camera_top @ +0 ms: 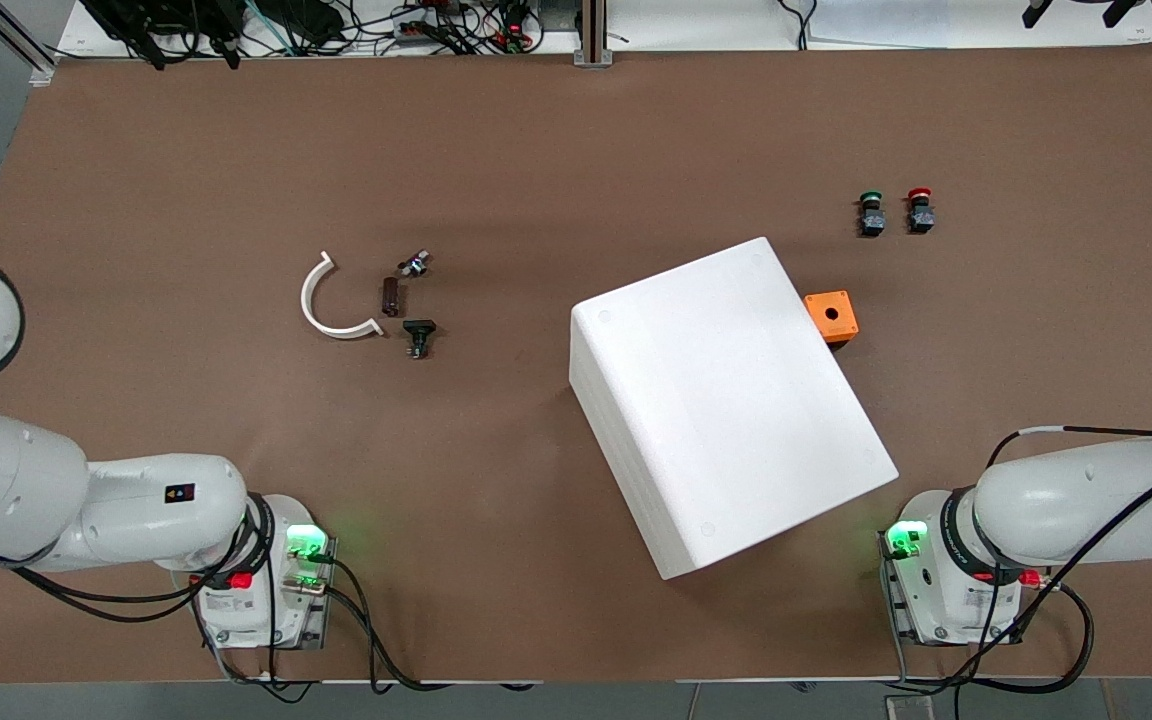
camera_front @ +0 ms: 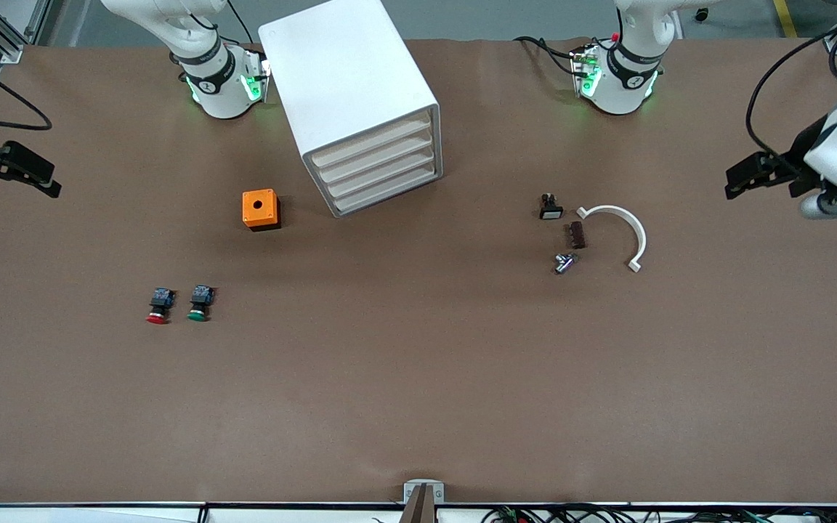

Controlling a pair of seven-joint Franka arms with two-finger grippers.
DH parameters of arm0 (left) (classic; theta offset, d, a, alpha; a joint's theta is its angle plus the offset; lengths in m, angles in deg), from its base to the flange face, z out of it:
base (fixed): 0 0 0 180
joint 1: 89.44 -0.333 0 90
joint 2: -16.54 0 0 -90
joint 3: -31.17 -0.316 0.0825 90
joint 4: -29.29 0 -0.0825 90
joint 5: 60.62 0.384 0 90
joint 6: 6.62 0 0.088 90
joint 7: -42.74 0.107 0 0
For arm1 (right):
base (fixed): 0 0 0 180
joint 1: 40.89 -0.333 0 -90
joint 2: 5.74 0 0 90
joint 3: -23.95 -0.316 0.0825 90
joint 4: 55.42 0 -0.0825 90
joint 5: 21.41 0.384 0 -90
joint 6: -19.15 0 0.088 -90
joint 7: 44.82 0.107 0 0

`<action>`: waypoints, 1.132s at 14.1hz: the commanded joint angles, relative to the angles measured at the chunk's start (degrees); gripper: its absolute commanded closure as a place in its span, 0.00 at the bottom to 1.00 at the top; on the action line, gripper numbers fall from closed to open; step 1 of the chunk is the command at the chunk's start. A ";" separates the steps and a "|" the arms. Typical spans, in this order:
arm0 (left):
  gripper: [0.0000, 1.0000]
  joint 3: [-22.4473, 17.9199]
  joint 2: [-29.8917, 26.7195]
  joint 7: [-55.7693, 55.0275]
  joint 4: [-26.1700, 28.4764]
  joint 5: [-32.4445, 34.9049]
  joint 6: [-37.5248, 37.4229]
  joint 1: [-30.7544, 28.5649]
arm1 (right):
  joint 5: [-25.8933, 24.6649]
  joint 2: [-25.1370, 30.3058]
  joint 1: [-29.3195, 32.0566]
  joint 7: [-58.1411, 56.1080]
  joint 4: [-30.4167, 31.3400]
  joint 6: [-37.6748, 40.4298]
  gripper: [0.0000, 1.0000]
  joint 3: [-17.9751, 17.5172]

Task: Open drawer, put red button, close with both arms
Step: 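Reach the right gripper to the red button while the left gripper approaches the cabinet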

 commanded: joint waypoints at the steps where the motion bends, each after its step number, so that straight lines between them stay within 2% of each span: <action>1: 0.00 0.03 7.21 -2.58 -4.39 0.11 0.06 0.47 | -0.21 -4.87 0.12 -0.29 -1.84 0.57 0.00 -0.41; 4: 0.00 0.03 11.53 -8.90 -5.72 0.73 0.24 0.74 | -0.74 -13.06 -0.06 -0.38 -2.01 -1.08 0.00 -0.41; 9: 0.00 0.21 17.59 -22.24 -5.72 -0.49 5.95 2.65 | -0.74 -26.24 3.27 -0.73 -0.96 -14.26 0.00 -0.41; 12: 0.00 0.12 22.60 -37.54 -5.72 -3.83 12.97 5.21 | -0.83 -28.89 3.89 -0.73 -0.26 -18.31 0.00 -0.33; 14: 0.00 0.03 26.11 -44.57 -5.89 -4.10 14.22 7.84 | -0.83 -29.77 4.33 -0.64 0.79 -19.64 0.00 -0.24; 16: 0.00 0.03 30.16 -59.04 -9.40 -3.93 14.57 10.13 | -0.83 -29.77 4.68 -0.55 3.33 -21.83 0.00 -0.24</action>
